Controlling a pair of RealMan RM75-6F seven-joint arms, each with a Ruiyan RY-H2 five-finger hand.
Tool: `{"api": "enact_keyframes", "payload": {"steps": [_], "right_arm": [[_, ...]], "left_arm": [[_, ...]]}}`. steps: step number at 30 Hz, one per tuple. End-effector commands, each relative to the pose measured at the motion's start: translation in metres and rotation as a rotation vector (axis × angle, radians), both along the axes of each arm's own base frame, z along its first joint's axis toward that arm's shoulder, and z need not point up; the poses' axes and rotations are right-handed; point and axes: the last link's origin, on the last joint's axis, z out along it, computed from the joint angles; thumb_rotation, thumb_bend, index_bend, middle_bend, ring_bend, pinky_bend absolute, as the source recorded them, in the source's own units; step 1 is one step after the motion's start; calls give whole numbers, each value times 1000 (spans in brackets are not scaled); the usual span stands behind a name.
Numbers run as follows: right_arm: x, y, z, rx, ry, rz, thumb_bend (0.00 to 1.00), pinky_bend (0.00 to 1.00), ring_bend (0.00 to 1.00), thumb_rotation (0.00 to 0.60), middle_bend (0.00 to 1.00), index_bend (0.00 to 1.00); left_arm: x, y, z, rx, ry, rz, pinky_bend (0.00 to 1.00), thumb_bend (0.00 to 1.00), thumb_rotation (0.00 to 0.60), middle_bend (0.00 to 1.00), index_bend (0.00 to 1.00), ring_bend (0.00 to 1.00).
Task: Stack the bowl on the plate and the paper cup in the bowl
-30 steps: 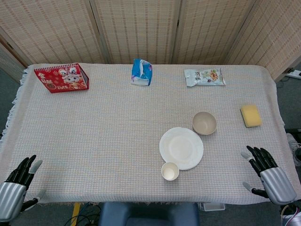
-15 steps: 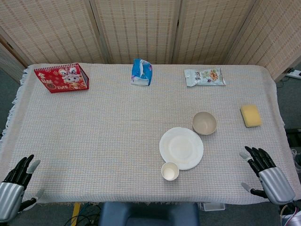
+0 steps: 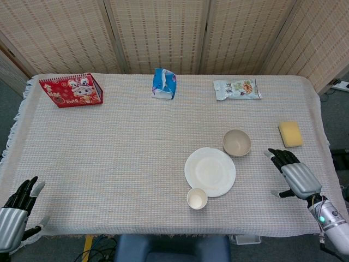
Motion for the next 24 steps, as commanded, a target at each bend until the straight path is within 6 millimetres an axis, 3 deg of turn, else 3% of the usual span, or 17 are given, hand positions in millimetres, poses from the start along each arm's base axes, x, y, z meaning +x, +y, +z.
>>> {"api": "enact_keyframes", "payload": {"steps": [1,10,24], "right_arm": [[39,-55,-11,72,-19,-21,0,0,0,600,0,0],[64,-94,-36,122,-43,-49,0,0,0,600,0,0],[76,-140,-67,175,-62,-119,0,0,0,600,0,0]], "left_arm": [[-1,3,2,6,-7,8,285,277,597,40,0,0],[-6,9,7,11,-25,27,285,276,593,40,0,0],[-15,21,9,21,-26,79,285,276,598,39,0,0]]}}
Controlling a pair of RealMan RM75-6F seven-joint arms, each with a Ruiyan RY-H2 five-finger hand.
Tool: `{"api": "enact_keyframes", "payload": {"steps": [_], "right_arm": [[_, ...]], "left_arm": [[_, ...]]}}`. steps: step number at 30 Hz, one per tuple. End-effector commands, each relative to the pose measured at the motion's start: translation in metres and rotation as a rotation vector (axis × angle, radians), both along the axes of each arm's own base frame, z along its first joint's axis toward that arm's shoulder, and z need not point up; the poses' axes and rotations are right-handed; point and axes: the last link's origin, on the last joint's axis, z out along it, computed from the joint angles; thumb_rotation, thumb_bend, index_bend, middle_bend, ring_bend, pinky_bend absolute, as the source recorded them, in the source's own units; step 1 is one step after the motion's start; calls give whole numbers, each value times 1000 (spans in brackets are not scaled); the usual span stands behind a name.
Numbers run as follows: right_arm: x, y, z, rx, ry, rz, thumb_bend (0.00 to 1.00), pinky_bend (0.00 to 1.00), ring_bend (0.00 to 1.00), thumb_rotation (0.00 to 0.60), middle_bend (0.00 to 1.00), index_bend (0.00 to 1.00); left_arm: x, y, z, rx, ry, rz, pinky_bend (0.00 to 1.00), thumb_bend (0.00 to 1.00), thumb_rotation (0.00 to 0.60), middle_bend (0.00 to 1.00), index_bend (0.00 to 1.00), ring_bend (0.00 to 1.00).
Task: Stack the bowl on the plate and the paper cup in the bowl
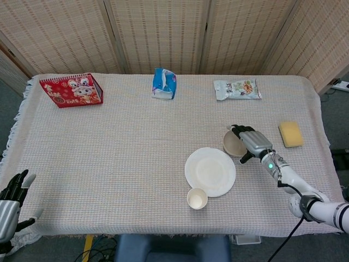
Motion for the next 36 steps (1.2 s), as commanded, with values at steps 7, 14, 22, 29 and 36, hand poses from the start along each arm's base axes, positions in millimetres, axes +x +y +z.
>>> {"api": "enact_keyframes", "payload": {"steps": [7,14,22,29,36], "right_arm": [[-10,-16,-13,16,-14,-53,0,0,0,600,0,0],[-16,-28,-18,11,-18,-71,0,0,0,600,0,0],[-23,-40,-29,28,-32,-106,0,0,0,600,0,0],[-29,-44,-38,35,-31,-116,0,0,0,600,0,0],[-31,-45,-40,18,-25,-92,119,10,28,600,88,12]], "left_arm": [[-3,7,-2,-2,4,19,285,277,594,40,0,0],[-5,10,-4,-6,15,33,285,276,597,40,0,0],[-8,15,-6,-6,24,54,285,277,596,40,0,0],[-10,19,-6,-6,26,68,285,276,598,39,0,0],[-10,19,-7,-8,25,65,285,276,598,40,0,0]]}}
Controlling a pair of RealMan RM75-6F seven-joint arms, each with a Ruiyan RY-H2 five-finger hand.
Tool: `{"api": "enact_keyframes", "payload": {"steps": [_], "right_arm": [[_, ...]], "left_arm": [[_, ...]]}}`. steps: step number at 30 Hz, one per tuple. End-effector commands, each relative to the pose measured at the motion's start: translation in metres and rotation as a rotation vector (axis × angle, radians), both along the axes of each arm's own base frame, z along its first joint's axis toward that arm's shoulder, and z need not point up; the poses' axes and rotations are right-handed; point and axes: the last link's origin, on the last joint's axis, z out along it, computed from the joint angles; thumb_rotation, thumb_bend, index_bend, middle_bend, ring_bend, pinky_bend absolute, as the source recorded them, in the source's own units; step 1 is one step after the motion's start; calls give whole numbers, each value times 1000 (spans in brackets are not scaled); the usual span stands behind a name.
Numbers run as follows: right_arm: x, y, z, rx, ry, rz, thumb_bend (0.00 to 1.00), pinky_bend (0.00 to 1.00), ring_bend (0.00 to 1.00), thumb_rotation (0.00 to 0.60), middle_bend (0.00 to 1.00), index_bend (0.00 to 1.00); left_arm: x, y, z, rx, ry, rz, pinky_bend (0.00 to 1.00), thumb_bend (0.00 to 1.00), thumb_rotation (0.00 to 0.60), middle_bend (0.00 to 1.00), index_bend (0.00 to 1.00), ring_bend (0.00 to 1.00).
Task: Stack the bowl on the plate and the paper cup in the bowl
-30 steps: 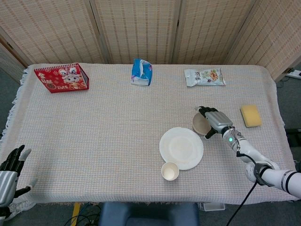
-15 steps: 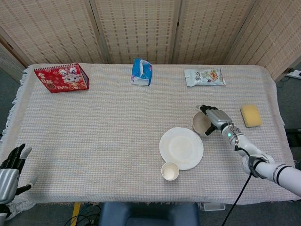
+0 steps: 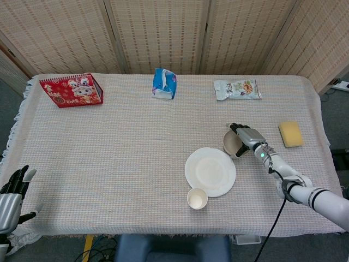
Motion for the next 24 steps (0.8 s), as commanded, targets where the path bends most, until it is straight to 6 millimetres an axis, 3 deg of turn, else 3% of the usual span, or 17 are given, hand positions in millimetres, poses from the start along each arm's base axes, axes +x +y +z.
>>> {"api": "enact_keyframes", "payload": {"steps": [1,3,7,11,24], "right_arm": [[-1,0,0,-17,1,12,154,34,63,600,150,46],[-2,0,0,-26,4,21,203,113,140,600,226,143],[-3,1,0,-44,5,34,259,270,246,600,325,242],[-3,2,-1,-53,1,39,300,343,308,600,387,314],[26,17,31,-107,-58,121,303,359,314,600,388,319]], "left_arm": [[0,0,0,-1,-1,-2,285,276,598,40,0,0],[0,0,0,-3,-1,-3,285,276,598,40,0,0],[1,-1,0,-3,-2,-8,285,276,599,39,0,0],[2,-1,0,-1,-4,-11,285,276,599,40,0,0],[6,-2,-6,-22,5,-31,285,276,598,39,0,0]]}}
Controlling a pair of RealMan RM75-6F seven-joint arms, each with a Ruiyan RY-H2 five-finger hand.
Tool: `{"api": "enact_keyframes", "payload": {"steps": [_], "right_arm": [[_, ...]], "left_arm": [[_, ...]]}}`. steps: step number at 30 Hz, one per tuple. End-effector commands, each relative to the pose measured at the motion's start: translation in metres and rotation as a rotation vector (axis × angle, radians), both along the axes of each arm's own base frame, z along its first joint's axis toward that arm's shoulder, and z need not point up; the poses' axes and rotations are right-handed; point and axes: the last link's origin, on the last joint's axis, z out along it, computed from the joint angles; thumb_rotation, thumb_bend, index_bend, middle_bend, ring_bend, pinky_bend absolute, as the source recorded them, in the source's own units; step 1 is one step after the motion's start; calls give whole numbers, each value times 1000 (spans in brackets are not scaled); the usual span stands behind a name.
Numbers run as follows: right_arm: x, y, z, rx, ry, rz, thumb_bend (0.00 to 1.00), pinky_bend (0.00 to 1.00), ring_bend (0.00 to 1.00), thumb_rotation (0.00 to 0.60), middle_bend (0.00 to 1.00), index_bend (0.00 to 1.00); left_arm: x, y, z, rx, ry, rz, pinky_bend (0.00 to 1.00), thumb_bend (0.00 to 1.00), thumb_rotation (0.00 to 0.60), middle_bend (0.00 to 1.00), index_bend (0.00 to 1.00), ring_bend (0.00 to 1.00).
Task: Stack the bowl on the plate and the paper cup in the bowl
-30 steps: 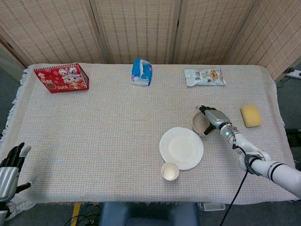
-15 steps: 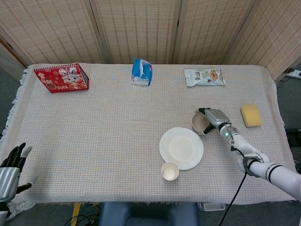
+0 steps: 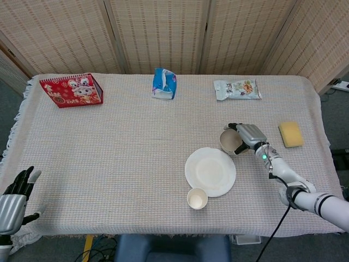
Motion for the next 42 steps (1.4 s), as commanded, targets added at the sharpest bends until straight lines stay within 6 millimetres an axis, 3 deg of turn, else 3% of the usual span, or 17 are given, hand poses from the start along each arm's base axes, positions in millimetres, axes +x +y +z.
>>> {"api": "enact_keyframes", "payload": {"steps": [1,8,17,36,38,42], "right_arm": [[11,10,17,-12,-15,30,302,359,314,600,387,319],[30,37,25,36,-49,62,299,359,314,600,371,319],[44,65,4,117,-18,142,294,359,318,600,354,319],[48,77,-45,181,62,168,255,341,281,600,280,315],[48,76,-47,187,69,165,228,313,249,600,239,275],[47,74,-50,205,79,151,168,211,144,600,109,90]], "left_arm": [[1,-1,-1,-4,1,-6,285,276,598,40,0,0],[6,-3,-6,-18,5,-28,285,276,597,40,0,0],[9,-7,1,2,-15,-47,285,276,597,40,0,0],[10,-18,18,41,-60,-78,285,277,599,40,0,0],[10,-18,19,43,-62,-78,285,277,599,40,0,0],[10,-19,20,45,-65,-77,285,276,600,39,0,0]]}}
